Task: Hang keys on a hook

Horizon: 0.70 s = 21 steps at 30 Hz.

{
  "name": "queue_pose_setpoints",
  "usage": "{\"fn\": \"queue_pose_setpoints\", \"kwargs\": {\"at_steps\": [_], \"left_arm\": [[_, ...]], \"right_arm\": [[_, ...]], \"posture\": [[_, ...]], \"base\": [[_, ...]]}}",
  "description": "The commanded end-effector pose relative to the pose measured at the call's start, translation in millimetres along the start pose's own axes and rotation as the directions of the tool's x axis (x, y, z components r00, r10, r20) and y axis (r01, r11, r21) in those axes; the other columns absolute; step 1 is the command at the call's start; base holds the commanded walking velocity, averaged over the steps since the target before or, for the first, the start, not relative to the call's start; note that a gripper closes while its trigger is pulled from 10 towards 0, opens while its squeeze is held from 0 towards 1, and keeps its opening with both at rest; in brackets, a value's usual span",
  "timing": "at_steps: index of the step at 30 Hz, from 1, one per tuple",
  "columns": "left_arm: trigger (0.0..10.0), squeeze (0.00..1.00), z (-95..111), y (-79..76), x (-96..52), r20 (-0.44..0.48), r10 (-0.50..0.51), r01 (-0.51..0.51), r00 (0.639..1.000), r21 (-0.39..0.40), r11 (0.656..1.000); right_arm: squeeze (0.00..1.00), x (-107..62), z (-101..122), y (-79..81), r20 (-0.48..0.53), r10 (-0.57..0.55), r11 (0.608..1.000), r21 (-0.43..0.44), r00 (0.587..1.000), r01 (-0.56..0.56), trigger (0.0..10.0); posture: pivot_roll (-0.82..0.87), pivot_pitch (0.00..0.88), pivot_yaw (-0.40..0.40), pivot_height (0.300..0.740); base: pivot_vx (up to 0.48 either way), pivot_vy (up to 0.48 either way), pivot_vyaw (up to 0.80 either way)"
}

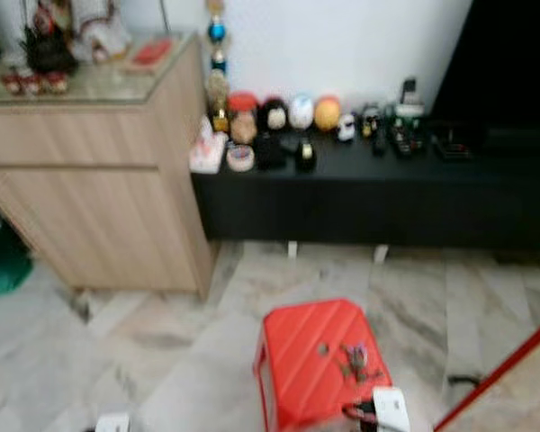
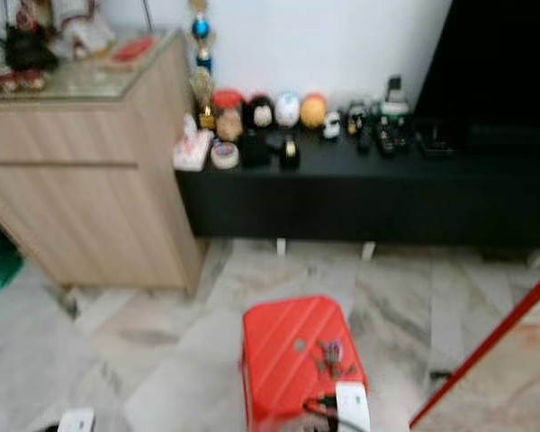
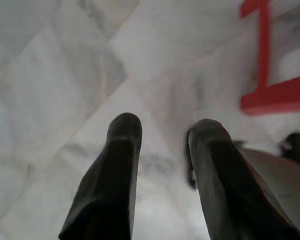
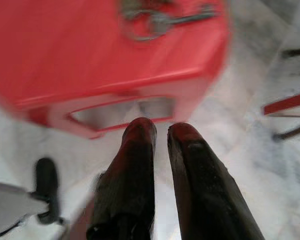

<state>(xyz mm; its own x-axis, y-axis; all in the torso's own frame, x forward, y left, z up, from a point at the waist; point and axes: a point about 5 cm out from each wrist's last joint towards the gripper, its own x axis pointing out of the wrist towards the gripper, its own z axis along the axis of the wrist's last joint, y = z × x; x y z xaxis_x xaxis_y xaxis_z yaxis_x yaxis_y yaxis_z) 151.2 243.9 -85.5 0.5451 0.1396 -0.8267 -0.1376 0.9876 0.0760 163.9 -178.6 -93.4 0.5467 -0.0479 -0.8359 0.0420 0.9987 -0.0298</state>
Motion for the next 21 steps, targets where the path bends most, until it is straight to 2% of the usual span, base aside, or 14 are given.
{"fn": "queue_pose_setpoints", "kwargs": {"at_steps": [1, 5, 7, 9, 10, 11, 14, 15, 17, 21], "left_arm": [[10.0, 0.0, -5, 10.4, -2.6, -0.012, 0.028, -0.028, 1.0, 0.003, 1.0], [10.0, 0.0, -2, 12.5, -2.7, 0.018, 0.041, -0.041, 0.999, 0.011, 0.999], [10.0, 0.0, 24, 12.5, -0.3, 0.141, 0.043, -0.043, 0.989, -0.002, 0.999], [10.0, 0.0, 24, 12.5, -0.3, 0.141, 0.043, -0.043, 0.989, -0.002, 0.999], [10.0, 0.0, 59, 4.3, 1.9, 0.284, 0.018, -0.02, 0.959, 0.001, 1.0], [10.0, 0.0, 59, 4.3, 1.9, 0.284, 0.018, -0.02, 0.959, 0.001, 1.0], [10.0, 0.0, 106, -11.1, -1.3, 0.47, -0.037, 0.018, 0.882, 0.046, 0.999], [10.0, 0.0, 127, -17.7, -7.4, 0.568, -0.064, 0.031, 0.82, 0.067, 0.997], [10.0, 0.0, 141, -24.3, -14.4, 0.641, -0.085, 0.041, 0.763, 0.084, 0.996], [10.0, 0.0, 146, -34.3, -26.8, 0.731, -0.113, 0.053, 0.673, 0.105, 0.993]], "right_arm": [[0.0, 0.9, 6, 3.7, 0.026, 0.001, 1.0, 0.02, 1.0, -0.002, 10.0], [0.0, 1.6, 12, 2.7, 0.055, -0.007, 0.999, 0.033, 0.998, 0.005, 10.0], [0.0, 2.7, 30, -1.2, 0.139, -0.027, 0.998, 0.066, 0.99, 0.018, 10.0], [0.0, 2.7, 30, -1.2, 0.139, -0.027, 0.998, 0.066, 0.99, 0.018, 10.0], [0.0, 2.4, 53, -5.7, 0.246, -0.05, 0.995, 0.101, 0.968, 0.025, 10.0], [0.0, 2.4, 53, -5.7, 0.246, -0.05, 0.995, 0.101, 0.968, 0.025, 10.0], [0.0, -0.7, 84, -9.6, 0.388, -0.065, 0.993, 0.115, 0.92, 0.022, 10.0], [0.0, -3.8, 99, -10.5, 0.46, -0.069, 0.992, 0.123, 0.885, 0.014, 10.0], [0.0, -6.6, 109, -10.6, 0.51, -0.072, 0.992, 0.129, 0.857, 0.007, 10.0], [0.0, -13.0, 119, -9.7, 0.589, -0.077, 0.992, 0.128, 0.805, 0.001, 10.0]], "posture": [[0.01, 0.0, 0.014, 0.74], [0.01, 0.0, 0.013, 0.74], [0.02, 0.0, 0.006, 0.74], [0.02, 0.0, 0.006, 0.74], [0.01, 0.0, 0.005, 0.74], [0.01, 0.0, 0.005, 0.74], [0.01, 0.0, 0.003, 0.74], [0.01, 0.0, -0.001, 0.74], [0.0, 0.0, -0.004, 0.74], [0.01, 0.001, -0.011, 0.74]], "base": [[0.0, 0.0, 0.0], [0.0, 0.0, 0.0], [0.0, 0.0, 0.0], [0.0, 0.0, 0.0], [0.0, 0.0, 0.0], [0.0, 0.0, 0.0], [0.0, 0.0, 0.0], [0.0, 0.0, 0.0], [0.0, 0.0, 0.0], [0.0, 0.0, 0.0]]}}
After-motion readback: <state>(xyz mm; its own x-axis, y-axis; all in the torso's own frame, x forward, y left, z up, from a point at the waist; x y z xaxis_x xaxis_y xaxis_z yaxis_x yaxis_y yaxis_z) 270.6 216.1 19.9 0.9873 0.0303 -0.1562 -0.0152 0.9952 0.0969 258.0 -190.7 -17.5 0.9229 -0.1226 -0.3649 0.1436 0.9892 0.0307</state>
